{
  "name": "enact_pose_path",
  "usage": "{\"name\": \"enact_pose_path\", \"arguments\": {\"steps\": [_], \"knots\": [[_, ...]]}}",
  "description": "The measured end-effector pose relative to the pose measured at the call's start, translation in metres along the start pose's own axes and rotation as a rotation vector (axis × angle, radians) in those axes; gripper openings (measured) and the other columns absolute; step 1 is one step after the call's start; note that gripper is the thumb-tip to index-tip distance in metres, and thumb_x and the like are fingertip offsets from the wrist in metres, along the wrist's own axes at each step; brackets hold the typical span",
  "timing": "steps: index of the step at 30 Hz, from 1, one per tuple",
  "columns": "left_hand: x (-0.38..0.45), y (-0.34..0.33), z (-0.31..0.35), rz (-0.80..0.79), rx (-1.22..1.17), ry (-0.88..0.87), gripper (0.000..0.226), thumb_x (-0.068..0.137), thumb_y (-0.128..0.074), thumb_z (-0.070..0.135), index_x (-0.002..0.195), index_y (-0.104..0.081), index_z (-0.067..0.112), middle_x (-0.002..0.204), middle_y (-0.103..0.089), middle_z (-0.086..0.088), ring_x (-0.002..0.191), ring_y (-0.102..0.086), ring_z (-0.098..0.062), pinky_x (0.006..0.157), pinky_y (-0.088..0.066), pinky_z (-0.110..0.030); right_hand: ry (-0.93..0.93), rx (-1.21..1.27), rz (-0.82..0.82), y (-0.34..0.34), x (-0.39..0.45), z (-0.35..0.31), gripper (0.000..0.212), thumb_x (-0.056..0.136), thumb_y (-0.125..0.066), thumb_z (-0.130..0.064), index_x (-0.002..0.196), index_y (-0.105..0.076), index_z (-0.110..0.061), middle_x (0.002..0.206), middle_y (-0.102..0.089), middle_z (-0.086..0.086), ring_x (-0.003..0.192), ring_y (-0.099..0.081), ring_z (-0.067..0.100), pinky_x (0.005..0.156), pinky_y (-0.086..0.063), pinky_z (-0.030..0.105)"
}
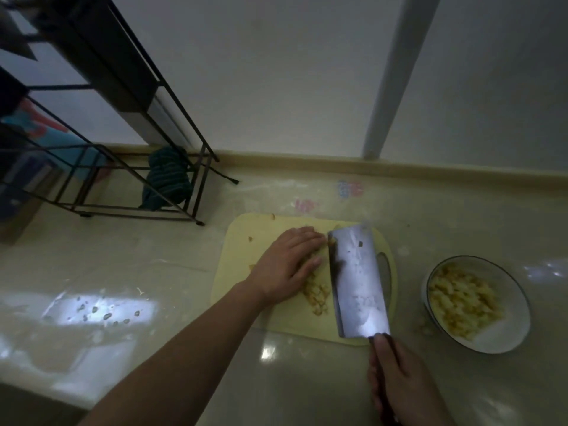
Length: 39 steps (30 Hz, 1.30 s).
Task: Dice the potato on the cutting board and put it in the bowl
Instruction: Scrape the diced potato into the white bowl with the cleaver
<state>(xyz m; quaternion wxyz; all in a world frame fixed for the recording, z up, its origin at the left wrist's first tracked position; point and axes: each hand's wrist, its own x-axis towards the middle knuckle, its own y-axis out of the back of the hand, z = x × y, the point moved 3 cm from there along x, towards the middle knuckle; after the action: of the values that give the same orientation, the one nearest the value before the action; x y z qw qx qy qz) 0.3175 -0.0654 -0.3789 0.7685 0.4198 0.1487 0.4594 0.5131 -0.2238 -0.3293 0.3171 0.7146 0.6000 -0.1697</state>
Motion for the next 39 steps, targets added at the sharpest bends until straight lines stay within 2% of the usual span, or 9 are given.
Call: {"name": "enact_pose_path", "arguments": {"steps": [4, 9, 13, 16, 22, 25, 29, 34, 39], "knots": [[-0.001, 0.001, -0.001, 0.157, -0.017, 0.105, 0.048, 0.102, -0.044, 0.036, 0.133, -0.062, 0.005, 0.139, -0.058, -0.010, 0.132, -0.048, -0.022, 0.115, -0.033, -0.032, 0.050, -0.097, 0.014, -0.008, 0.000, 0.001, 0.035, 0.099, -0.050, -0.022, 0.072, -0.062, -0.003, 0.045, -0.056, 0.010, 0.034, -0.050, 0.002, 0.039, -0.034, 0.008], [-0.003, -0.001, 0.004, 0.180, -0.019, 0.230, 0.052, 0.101, -0.041, 0.041, 0.135, -0.061, 0.008, 0.140, -0.058, -0.007, 0.133, -0.047, -0.018, 0.114, -0.035, -0.032, 0.081, -0.112, -0.024, -0.025, 0.006, 0.000, 0.038, 0.100, -0.046, -0.027, 0.067, -0.057, -0.011, 0.046, -0.059, 0.014, 0.038, -0.055, 0.016, 0.041, -0.038, 0.013], [-0.005, -0.009, 0.013, 0.206, -0.076, 0.335, 0.057, 0.101, -0.034, 0.047, 0.140, -0.058, 0.012, 0.145, -0.054, -0.004, 0.138, -0.044, -0.016, 0.117, -0.032, -0.031, 0.121, -0.166, -0.030, -0.038, 0.012, 0.008, 0.040, 0.100, -0.046, -0.032, 0.064, -0.055, -0.015, 0.045, -0.060, 0.007, 0.042, -0.056, 0.006, 0.059, -0.048, 0.024], [-0.007, -0.014, 0.018, 0.253, -0.076, 0.353, 0.055, 0.102, -0.036, 0.044, 0.140, -0.057, 0.010, 0.147, -0.053, -0.005, 0.139, -0.043, -0.017, 0.118, -0.031, -0.031, 0.147, -0.186, -0.021, -0.048, 0.014, 0.010, 0.040, 0.098, -0.048, -0.031, 0.062, -0.055, -0.015, 0.048, -0.062, 0.001, 0.048, -0.058, 0.002, 0.055, -0.041, 0.012], [-0.004, -0.011, 0.019, 0.264, -0.075, 0.380, 0.058, 0.100, -0.038, 0.044, 0.146, -0.049, 0.011, 0.154, -0.043, -0.003, 0.142, -0.028, -0.003, 0.117, -0.015, -0.012, 0.190, -0.147, -0.070, -0.072, 0.014, 0.008, 0.046, 0.099, -0.048, -0.034, 0.059, -0.051, -0.012, 0.048, -0.057, 0.007, 0.045, -0.056, 0.006, 0.052, -0.043, 0.020], [-0.004, -0.011, 0.021, 0.256, -0.068, 0.380, 0.059, 0.099, -0.038, 0.043, 0.147, -0.047, 0.012, 0.154, -0.043, -0.004, 0.141, -0.026, -0.002, 0.116, -0.011, -0.008, 0.149, -0.022, -0.137, -0.074, 0.008, 0.003, 0.047, 0.101, -0.045, -0.022, 0.062, -0.047, 0.002, 0.039, -0.050, 0.007, 0.031, -0.048, 0.012, 0.037, -0.034, 0.018], [0.001, -0.012, 0.024, 0.193, -0.031, 0.341, 0.058, 0.101, -0.032, 0.039, 0.149, -0.043, 0.010, 0.157, -0.039, -0.005, 0.145, -0.019, -0.006, 0.118, -0.006, -0.011, 0.129, 0.022, -0.178, -0.068, 0.010, 0.000, 0.049, 0.103, -0.041, -0.025, 0.060, -0.046, -0.002, 0.037, -0.047, 0.007, 0.027, -0.044, 0.018, 0.033, -0.031, 0.020], [0.009, -0.009, 0.031, 0.079, -0.014, 0.363, 0.064, 0.099, -0.022, 0.042, 0.152, -0.037, 0.008, 0.160, -0.033, -0.006, 0.150, -0.014, -0.014, 0.122, -0.008, -0.024, 0.034, 0.148, -0.270, -0.063, 0.014, 0.004, 0.046, 0.103, -0.041, -0.035, 0.066, -0.049, -0.007, 0.044, -0.047, 0.018, 0.030, -0.045, 0.024, 0.040, -0.042, 0.031], [0.019, -0.006, 0.046, -0.068, 0.019, 0.399, 0.063, 0.098, -0.023, 0.035, 0.153, -0.036, 0.005, 0.161, -0.030, -0.009, 0.152, -0.016, -0.024, 0.123, -0.007, -0.028, -0.065, 0.353, -0.366, -0.051, -0.002, -0.011, 0.050, 0.103, -0.039, -0.031, 0.067, -0.044, 0.002, 0.044, -0.038, 0.018, 0.029, -0.037, 0.018, 0.039, -0.039, 0.024]]}}
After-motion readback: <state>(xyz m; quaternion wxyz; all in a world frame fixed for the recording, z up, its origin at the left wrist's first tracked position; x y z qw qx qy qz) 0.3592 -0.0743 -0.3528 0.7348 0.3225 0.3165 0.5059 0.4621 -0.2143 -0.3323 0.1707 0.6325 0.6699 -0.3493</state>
